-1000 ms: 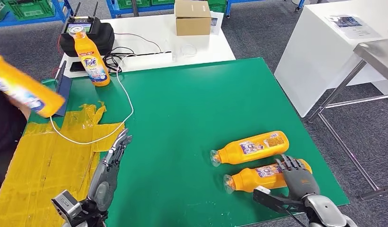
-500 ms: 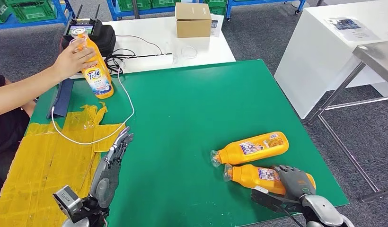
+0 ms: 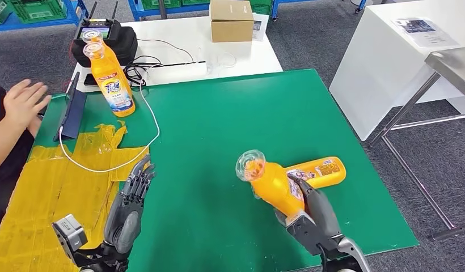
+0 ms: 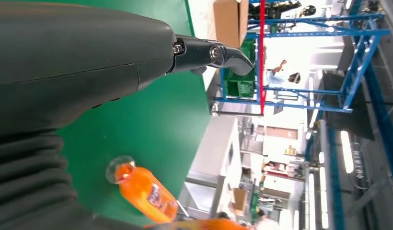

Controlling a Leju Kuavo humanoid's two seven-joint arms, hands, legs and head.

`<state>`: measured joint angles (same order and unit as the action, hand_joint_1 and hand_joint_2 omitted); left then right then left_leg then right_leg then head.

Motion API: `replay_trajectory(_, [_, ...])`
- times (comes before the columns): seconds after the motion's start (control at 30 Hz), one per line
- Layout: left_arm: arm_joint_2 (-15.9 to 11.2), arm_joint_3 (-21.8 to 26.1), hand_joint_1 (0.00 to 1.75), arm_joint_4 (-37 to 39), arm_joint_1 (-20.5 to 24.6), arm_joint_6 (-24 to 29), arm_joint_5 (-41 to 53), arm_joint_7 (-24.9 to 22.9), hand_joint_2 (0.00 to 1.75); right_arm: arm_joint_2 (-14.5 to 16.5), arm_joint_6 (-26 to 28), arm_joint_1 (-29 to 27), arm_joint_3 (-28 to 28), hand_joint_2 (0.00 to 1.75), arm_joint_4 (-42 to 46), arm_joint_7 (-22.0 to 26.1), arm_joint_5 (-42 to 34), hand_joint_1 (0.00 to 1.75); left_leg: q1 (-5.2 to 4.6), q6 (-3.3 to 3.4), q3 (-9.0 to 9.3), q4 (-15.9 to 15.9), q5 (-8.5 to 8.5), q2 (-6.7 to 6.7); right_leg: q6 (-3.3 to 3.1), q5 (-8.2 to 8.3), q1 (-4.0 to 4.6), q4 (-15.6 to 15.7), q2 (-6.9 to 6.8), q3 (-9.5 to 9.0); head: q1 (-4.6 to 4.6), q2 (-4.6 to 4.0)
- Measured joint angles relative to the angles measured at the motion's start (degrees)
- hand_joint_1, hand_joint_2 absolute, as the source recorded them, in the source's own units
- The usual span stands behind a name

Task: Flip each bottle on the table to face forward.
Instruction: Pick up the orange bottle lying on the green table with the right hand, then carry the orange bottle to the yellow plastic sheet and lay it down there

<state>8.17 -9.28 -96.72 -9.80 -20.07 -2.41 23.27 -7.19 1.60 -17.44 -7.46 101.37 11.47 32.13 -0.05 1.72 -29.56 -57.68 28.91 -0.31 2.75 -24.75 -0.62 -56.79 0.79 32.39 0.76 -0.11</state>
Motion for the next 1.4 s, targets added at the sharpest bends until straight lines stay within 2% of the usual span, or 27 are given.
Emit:
replay_trajectory(0.13, [0.67,-0.21,0.0,-1.68,-0.23,-0.23,-0.77,-0.82,1.75,3.4,0.43,-0.34,-2.12,1.75,5.67,0.38,-0.51,1.75,-0.03,0.0,-0.02,0.0,0.0,0.0,0.0,0.0,-0.02,0.0,-0.01,0.0,0.01,0.0])
replay_trajectory(0.37, [0.97,-1.07,0.0,-2.63,-0.43,-0.36,-0.97,-1.13,1.75,4.69,1.41,-1.05,-6.4,1.75,9.05,0.14,1.42,1.75,-0.13,0.02,-0.08,0.0,0.02,0.0,0.0,0.0,-0.11,0.01,-0.01,0.01,0.01,0.0])
replay_trajectory(0.57, [0.97,-2.44,0.0,-2.7,-0.66,-0.61,-1.85,-1.54,1.75,4.29,4.02,-0.81,-12.38,1.75,9.38,-3.51,3.71,1.75,-0.12,0.02,-0.11,0.0,0.03,0.0,0.0,0.0,-0.1,0.01,0.0,0.03,0.01,0.0])
replay_trajectory(0.87, [0.89,-6.46,0.0,-2.78,-0.88,-3.15,-5.02,-1.03,1.75,3.41,5.43,2.73,-20.82,1.75,6.49,-7.35,4.46,1.75,-0.12,0.01,-0.1,0.01,0.02,0.0,0.0,0.0,-0.1,0.01,0.0,0.02,0.01,0.0])
replay_trajectory(1.23, [0.6,-8.51,0.0,-2.86,-1.12,-3.68,-5.99,-0.83,1.75,2.94,5.72,4.02,-22.81,1.75,4.72,-7.8,4.62,1.75,-0.13,0.02,-0.12,0.01,0.02,0.0,0.0,0.0,-0.11,0.01,-0.01,0.03,0.01,0.0])
replay_trajectory(1.4, [-0.2,-11.02,0.0,-3.34,-1.26,-5.02,-7.8,0.1,1.75,2.41,5.39,4.91,-23.25,1.75,3.41,-9.13,4.74,1.75,-0.12,0.02,-0.12,0.01,0.02,0.0,0.0,0.0,-0.11,0.01,-0.01,0.03,0.01,0.0])
